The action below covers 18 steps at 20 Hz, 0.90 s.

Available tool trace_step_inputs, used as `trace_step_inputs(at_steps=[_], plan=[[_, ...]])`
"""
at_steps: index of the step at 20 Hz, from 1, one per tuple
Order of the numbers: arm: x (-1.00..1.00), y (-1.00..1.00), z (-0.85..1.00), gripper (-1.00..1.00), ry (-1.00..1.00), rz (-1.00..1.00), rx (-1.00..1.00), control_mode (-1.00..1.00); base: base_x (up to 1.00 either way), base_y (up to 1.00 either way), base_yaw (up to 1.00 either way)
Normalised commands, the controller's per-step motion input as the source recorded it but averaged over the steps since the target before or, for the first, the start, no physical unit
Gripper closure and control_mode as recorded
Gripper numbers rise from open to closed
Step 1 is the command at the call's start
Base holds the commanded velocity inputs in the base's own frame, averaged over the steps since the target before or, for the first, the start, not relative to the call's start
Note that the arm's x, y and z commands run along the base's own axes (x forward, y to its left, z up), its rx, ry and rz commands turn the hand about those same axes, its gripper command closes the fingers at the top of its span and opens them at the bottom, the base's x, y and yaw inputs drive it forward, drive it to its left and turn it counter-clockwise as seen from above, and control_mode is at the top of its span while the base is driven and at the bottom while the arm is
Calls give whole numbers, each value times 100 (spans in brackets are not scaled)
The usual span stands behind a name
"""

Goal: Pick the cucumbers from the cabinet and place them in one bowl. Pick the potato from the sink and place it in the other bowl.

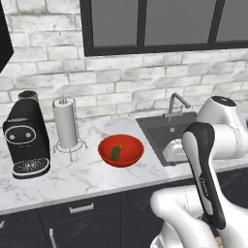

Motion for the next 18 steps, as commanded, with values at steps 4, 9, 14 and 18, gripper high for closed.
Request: trace_step_inputs(at_steps=[4,9,14,18], plan=[[0,0,0,-100,0,0,0,100,-100,13,0],[0,0,0,-100,0,0,0,100,-100,11,-8],[0,0,0,-100,0,0,0,100,-80,56,-26],[0,0,0,-100,0,0,0,100,22,70,-19]])
